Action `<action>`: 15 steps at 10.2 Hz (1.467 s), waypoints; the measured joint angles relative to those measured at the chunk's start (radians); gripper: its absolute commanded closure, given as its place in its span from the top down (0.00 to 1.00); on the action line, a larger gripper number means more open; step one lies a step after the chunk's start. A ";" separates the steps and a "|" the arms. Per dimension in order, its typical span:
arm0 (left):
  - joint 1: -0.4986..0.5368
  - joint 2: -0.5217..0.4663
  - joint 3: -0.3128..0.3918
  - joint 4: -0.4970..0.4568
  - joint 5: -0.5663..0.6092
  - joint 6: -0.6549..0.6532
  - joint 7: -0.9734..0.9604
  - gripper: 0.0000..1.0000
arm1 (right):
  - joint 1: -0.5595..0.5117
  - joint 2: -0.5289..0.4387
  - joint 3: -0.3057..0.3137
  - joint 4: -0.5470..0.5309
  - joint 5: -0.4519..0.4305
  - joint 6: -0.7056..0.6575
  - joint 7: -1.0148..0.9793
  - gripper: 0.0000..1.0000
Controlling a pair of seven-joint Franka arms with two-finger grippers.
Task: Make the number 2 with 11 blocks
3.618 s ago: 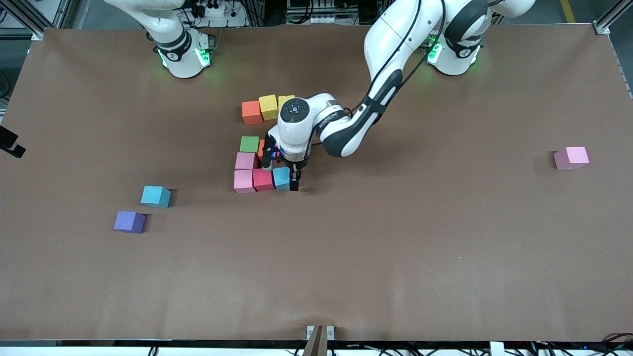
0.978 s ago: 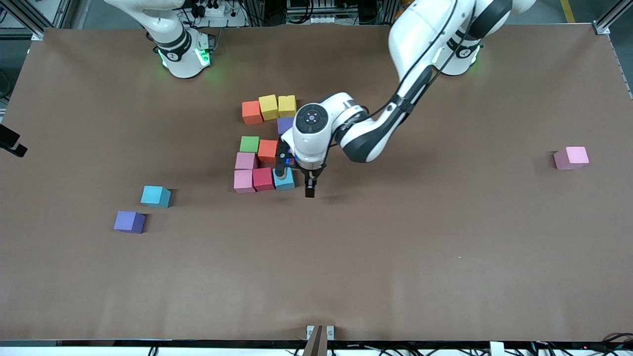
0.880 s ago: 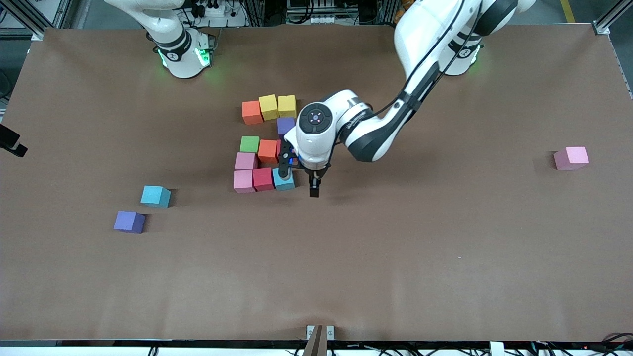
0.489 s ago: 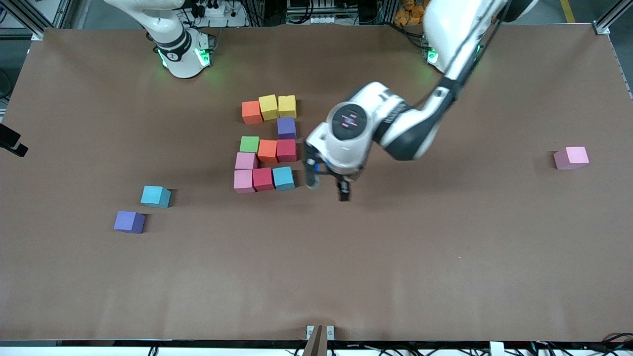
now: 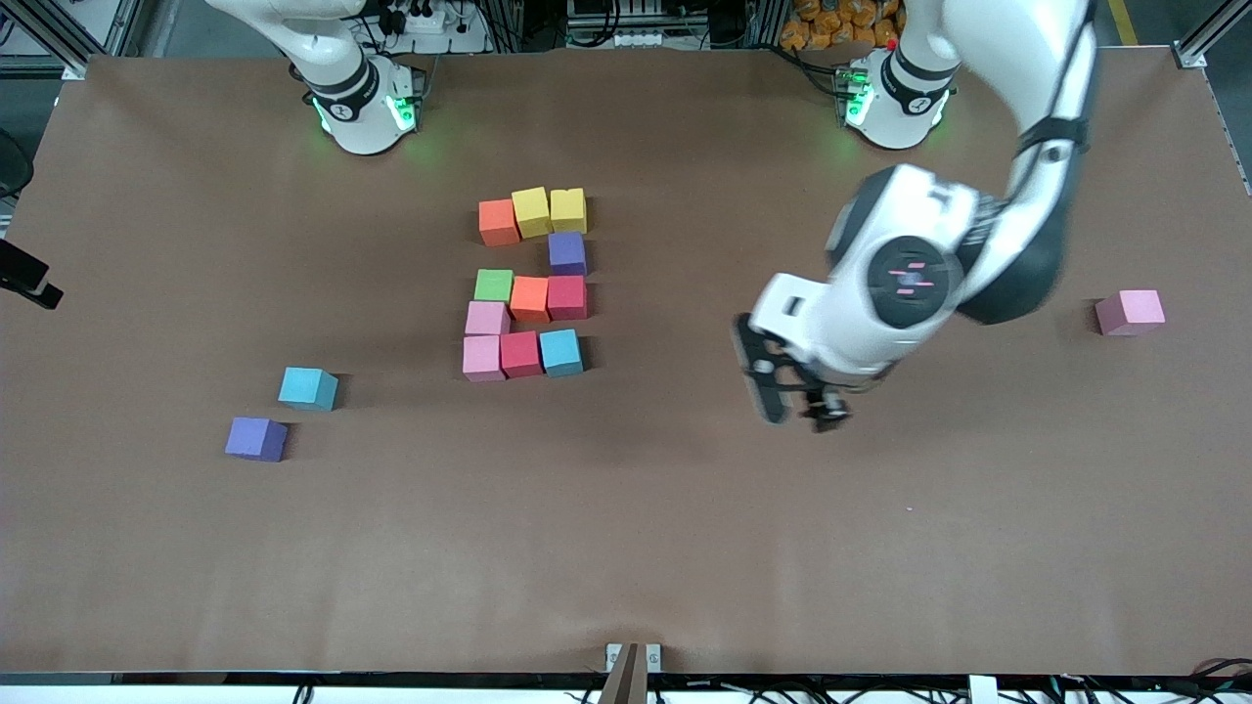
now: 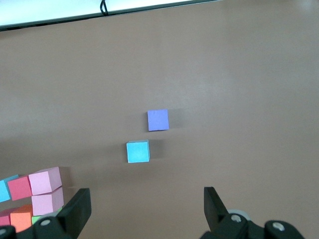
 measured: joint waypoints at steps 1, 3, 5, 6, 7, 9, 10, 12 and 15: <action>-0.002 -0.019 0.053 0.000 -0.008 -0.030 -0.001 1.00 | 0.001 0.000 0.001 0.000 0.000 -0.001 0.000 1.00; -0.003 -0.051 0.157 -0.001 -0.055 -0.073 -0.012 1.00 | 0.002 0.000 0.001 0.000 0.000 -0.004 0.000 1.00; -0.002 -0.098 0.224 -0.001 -0.073 -0.122 -0.099 1.00 | 0.011 0.000 0.002 0.000 0.000 -0.017 0.000 1.00; -0.004 -0.127 0.249 -0.001 -0.082 -0.151 -0.168 1.00 | 0.023 0.000 0.002 0.000 0.000 -0.023 0.000 1.00; -0.005 -0.155 0.277 -0.001 -0.094 -0.178 -0.233 1.00 | 0.032 0.000 0.002 0.000 0.000 -0.025 0.000 1.00; -0.004 -0.196 0.314 -0.001 -0.099 -0.219 -0.349 1.00 | 0.038 -0.006 0.003 -0.008 0.000 -0.033 -0.003 1.00; -0.005 -0.216 0.318 -0.001 -0.099 -0.239 -0.423 1.00 | 0.045 -0.016 0.003 -0.022 0.000 -0.034 -0.004 1.00; -0.014 -0.262 0.318 -0.001 -0.087 -0.273 -0.582 1.00 | 0.068 -0.035 0.003 -0.039 0.000 -0.034 -0.004 1.00; -0.007 -0.323 0.323 -0.002 -0.001 -0.313 -0.680 1.00 | 0.091 -0.043 0.004 -0.047 0.000 -0.042 -0.004 1.00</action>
